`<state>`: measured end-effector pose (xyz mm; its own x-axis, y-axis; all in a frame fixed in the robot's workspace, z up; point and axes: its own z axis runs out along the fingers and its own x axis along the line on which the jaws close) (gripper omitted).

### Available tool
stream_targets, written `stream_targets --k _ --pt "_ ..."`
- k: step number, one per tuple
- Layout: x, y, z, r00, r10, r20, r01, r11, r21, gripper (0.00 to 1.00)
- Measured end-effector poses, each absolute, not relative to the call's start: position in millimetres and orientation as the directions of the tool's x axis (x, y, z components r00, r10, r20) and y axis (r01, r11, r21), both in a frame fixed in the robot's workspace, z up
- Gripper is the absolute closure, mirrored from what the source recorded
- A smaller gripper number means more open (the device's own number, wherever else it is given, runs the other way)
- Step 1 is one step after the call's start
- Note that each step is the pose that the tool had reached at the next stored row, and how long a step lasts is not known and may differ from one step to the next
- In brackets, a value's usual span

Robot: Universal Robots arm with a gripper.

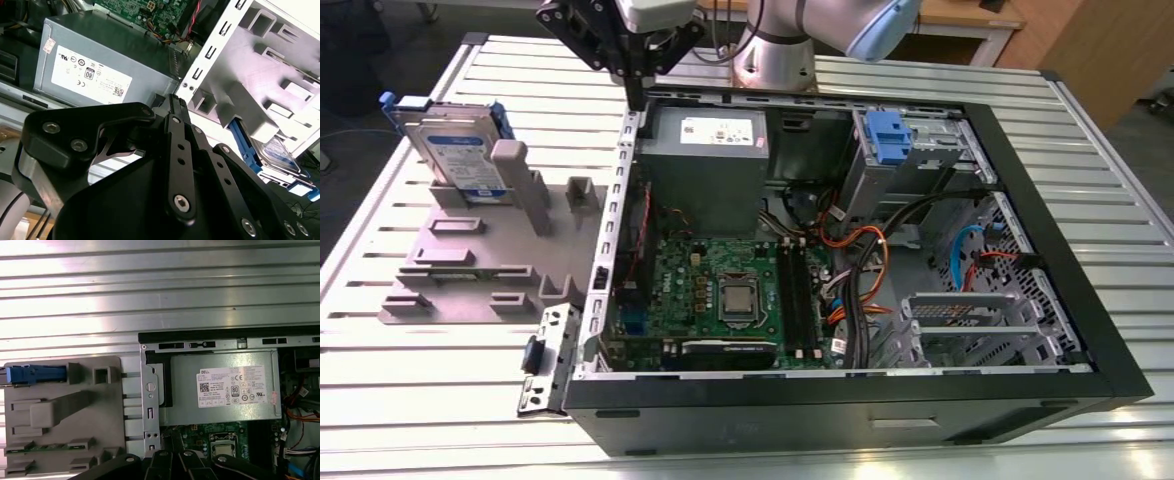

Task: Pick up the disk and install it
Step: 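Reach for the disk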

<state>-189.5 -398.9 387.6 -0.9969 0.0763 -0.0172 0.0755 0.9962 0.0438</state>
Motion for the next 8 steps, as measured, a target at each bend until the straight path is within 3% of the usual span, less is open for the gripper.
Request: stream_targets --k 8 --pt "-193.6 -398.9 387.6 -0.997 0.076 -0.017 0.075 0.996 0.044 0.89"
